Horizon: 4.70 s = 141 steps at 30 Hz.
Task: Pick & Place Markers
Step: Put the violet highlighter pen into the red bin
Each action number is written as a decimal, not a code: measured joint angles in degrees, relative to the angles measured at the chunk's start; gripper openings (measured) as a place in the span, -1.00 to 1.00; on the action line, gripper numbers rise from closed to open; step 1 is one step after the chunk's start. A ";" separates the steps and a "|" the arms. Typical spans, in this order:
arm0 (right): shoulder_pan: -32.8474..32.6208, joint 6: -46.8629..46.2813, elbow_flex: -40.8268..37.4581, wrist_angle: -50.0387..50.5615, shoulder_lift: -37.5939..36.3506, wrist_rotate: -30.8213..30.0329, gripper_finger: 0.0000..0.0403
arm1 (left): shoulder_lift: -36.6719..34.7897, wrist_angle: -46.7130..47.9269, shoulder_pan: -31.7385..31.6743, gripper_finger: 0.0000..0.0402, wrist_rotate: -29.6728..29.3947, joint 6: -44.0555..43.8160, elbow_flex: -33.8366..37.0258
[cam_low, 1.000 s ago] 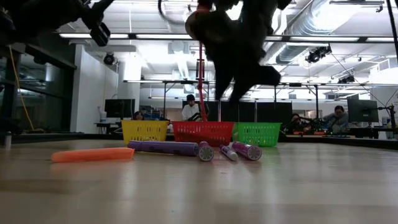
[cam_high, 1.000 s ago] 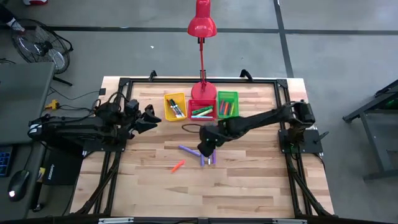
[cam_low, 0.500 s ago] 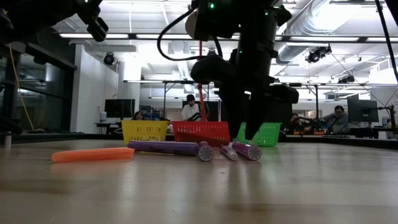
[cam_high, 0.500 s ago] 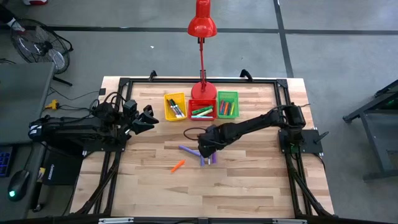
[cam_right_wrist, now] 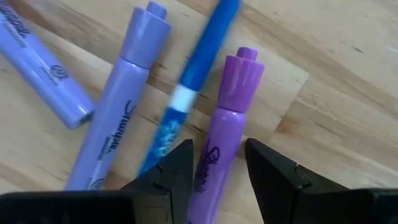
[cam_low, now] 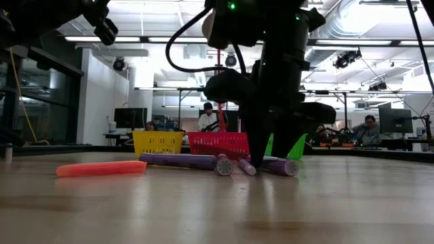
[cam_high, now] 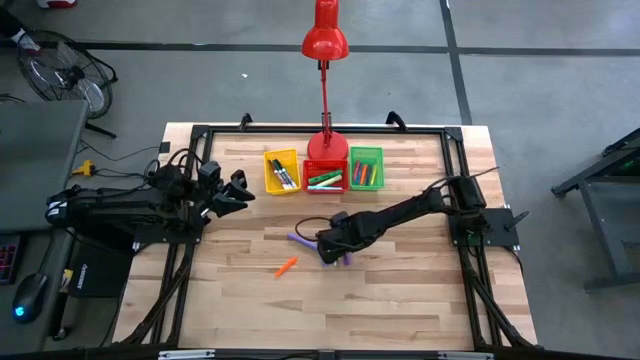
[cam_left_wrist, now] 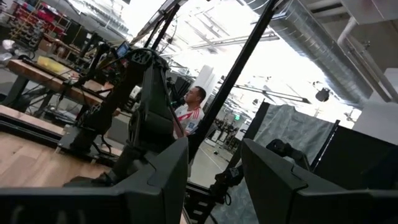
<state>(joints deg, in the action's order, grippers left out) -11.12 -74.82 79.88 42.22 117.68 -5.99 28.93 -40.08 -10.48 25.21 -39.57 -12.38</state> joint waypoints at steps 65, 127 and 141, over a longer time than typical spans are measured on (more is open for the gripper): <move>25.03 66.49 -0.22 1.05 -19.22 7.06 -0.72 | 0.04 4.12 0.00 -0.27 -15.71 0.28 -0.02; 32.38 96.38 17.35 -0.41 5.22 12.69 -0.68 | 0.07 3.74 -0.01 -0.27 -20.26 -6.38 -0.02; 32.40 96.95 17.33 -1.12 5.80 12.80 -0.59 | 0.07 3.86 0.00 -0.27 -20.28 -6.82 -0.02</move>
<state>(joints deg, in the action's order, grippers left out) 21.28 22.13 97.21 41.10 123.48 6.81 28.99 -36.22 -10.48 4.93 -46.39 -12.40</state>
